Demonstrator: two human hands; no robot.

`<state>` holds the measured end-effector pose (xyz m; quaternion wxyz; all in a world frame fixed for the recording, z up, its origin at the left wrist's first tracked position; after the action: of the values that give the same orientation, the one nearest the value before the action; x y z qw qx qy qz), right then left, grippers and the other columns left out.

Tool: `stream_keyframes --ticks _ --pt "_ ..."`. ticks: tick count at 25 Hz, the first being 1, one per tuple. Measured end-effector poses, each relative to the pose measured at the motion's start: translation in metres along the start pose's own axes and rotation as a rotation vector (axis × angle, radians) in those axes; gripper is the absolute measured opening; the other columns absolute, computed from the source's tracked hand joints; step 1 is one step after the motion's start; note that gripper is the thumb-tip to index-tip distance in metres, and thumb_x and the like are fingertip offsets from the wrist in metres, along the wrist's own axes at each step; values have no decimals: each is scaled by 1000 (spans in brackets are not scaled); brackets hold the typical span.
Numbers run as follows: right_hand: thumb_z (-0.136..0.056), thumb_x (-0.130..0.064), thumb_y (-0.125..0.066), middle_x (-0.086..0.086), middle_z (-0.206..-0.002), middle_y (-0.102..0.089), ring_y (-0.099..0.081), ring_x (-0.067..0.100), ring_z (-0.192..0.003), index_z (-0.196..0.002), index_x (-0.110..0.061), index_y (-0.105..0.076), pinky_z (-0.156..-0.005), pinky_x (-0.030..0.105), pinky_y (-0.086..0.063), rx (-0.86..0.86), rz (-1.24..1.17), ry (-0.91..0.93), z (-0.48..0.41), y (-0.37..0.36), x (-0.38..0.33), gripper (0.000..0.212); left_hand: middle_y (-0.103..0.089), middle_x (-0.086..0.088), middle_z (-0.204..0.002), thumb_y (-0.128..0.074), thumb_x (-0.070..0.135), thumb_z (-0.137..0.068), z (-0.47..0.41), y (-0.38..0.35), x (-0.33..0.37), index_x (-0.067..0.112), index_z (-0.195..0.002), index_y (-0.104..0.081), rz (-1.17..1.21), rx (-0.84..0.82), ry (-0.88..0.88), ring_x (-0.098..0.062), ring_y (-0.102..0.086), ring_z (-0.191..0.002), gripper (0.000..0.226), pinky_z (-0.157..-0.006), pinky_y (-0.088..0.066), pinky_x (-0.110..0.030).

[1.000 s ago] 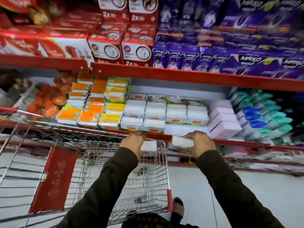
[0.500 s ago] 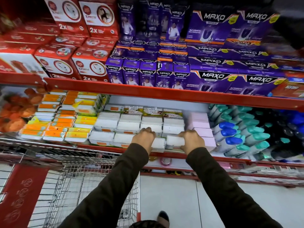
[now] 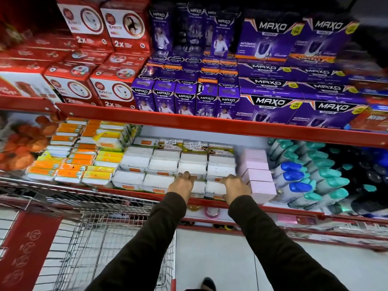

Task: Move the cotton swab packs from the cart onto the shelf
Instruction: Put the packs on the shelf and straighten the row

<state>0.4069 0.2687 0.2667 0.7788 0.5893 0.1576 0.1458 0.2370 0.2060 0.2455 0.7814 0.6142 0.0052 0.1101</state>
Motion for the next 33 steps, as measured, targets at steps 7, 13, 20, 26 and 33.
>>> stream_keyframes --ticks 7,13,20,26,33 --pt "-90 -24 -68 4 -121 -62 -61 25 -110 -114 -22 -63 -80 27 -55 160 -1039 -213 33 -33 3 25 -52 -10 -140 -54 22 -97 50 -11 6 14 -136 -49 837 414 202 -27 -49 -132 40 -109 -37 -28" --pt "-97 -47 -49 22 -149 -42 -49 43 -130 -147 -7 -33 -103 49 -44 -88 -2522 -1004 30 -57 -25 66 -34 -20 -156 -34 33 -106 36 -24 44 6 -150 -30 2240 197 1025 -38 -42 -138 52 -117 -34 -45" --pt "-98 -51 -43 27 -144 -45 -47 43 -132 -139 -2 -41 -112 48 -40 -110 -2522 -1022 0 -33 -23 64 -42 -26 -148 -36 48 -102 16 -15 41 3 -151 -25 2446 88 1089 -39 -48 -134 68 -116 -35 -47" --pt "-97 -53 -46 25 -151 -37 -42 44 -135 -147 -2 -30 -113 51 -36 -157 -2458 -1009 -6 -37 -14 73 -43 -22 -150 -31 47 -104 12 -21 32 10 -154 -23 2334 65 1025 -38 -44 -137 63 -117 -33 -46" --pt "-95 -52 -49 23 -155 -31 -38 44 -139 -149 -4 -27 -114 53 -34 -243 -2497 -1074 0 -48 -53 75 -44 -24 -148 -31 46 -104 34 -27 -3 -1 -147 -34 2377 382 1172 -40 -48 -133 63 -109 -42 -47"
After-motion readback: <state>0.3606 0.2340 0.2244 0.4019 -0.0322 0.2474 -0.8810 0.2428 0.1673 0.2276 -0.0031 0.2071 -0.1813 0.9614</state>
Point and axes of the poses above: each hand's wrist, its own z-axis away from the middle knuckle, its own y-axis out of the back of the hand, x = y × z, the point moved 1 cm from there along -z, towards the middle knuckle
